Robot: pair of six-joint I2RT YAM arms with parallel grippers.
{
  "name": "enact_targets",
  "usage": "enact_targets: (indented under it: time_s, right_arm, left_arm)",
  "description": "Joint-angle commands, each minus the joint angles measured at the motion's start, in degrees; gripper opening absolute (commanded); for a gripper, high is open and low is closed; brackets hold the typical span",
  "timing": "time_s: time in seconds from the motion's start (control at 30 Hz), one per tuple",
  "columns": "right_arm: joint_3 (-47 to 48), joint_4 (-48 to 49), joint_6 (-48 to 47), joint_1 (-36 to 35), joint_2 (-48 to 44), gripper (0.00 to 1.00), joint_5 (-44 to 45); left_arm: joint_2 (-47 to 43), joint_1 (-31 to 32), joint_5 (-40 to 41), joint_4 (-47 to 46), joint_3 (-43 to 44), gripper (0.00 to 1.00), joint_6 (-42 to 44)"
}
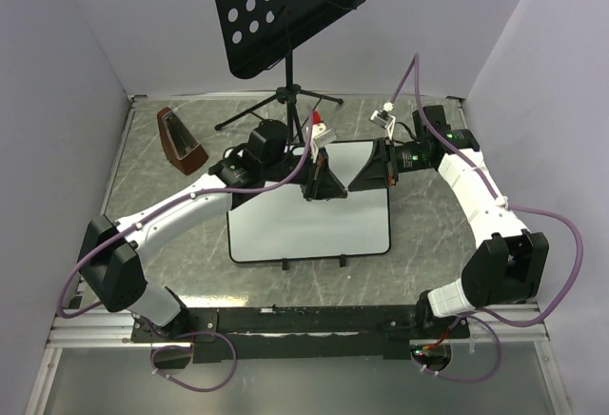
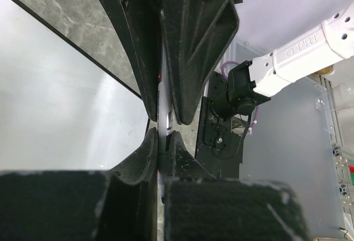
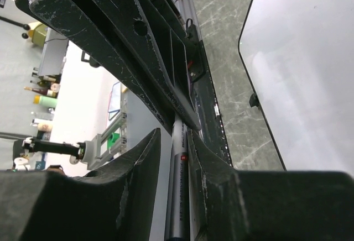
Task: Write a sentence on the whiteboard
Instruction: Pick up the whiteboard marker at the center of the board, then pick up the whiteboard from the whiteboard stand.
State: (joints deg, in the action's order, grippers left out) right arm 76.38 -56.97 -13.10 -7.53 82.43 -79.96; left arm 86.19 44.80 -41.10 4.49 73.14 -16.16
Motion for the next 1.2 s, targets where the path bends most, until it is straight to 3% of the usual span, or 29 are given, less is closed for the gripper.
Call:
enact_targets:
  time_s: [0.0,0.1,0.13,0.3,0.37,0.4,0.43,0.53,0.63,0.73,0.87,1.03,1.17]
  right_arm:
    - [0.09,1.07,0.01,-0.38,-1.40,0.29,-2.04]
    - [0.00,1.07,0.01,-0.47,-1.22,0.15,-1.60]
    - [0.08,1.16,0.01,-0.38,-1.22,0.02,-1.34]
    - [-0.18,1.51,-0.61,-0.47,-1.92,0.00,0.33]
    - [0.17,0.90,-1.83,-0.38,-1.93,0.00,0.68]
    - [0.26,0.46,-2.36,-0.47,-2.01,0.00,0.95]
    - [0.26,0.11,-2.63,-0.47,-2.01,0.00,1.12]
    - [0.70,-1.30,-5.08,-0.38,-2.63,0.00,2.35]
    - [0.44,-1.92,-8.07,-0.12,-4.29,0.00,5.07]
    - [-1.84,0.36,-10.54,0.23,-8.67,0.00,8.32]
    - [-6.05,5.98,-9.93,0.85,-13.33,0.00,9.56]
    - [-7.64,6.96,-10.19,2.34,-15.72,0.00,9.92]
    - [-8.44,6.79,-10.80,3.57,-15.72,0.00,7.90]
  left_arm:
    - [-1.11,-0.06,0.32,-3.35,-1.60,0.01,-2.20]
    - [-1.12,-0.06,0.41,-3.35,-1.69,0.01,-2.47]
    - [-1.11,0.03,0.32,-3.44,-1.78,0.01,-2.64]
    - [-2.34,-0.06,1.63,-4.05,-2.56,0.05,-3.52]
    - [-3.57,-0.23,1.64,-5.97,-3.35,0.16,-4.05]
    - [-5.05,-0.67,1.81,-6.59,-4.40,0.27,-4.40]
    - [-5.85,-0.94,1.90,-7.12,-5.11,0.53,-5.53]
    - [-10.59,-2.87,0.24,-8.62,-8.45,0.84,-6.16]
    - [-17.53,-5.85,-0.03,-8.54,-13.45,0.94,-6.42]
    - [-25.97,-9.80,5.65,-6.43,-20.13,0.99,-7.39]
    - [-36.25,-16.22,15.05,-0.55,-28.91,0.97,-10.20]
    - [-46.54,-21.94,31.15,9.82,-32.36,0.97,-7.66]
    - [-51.46,-26.77,33.37,4.23,-38.05,0.97,-4.49]
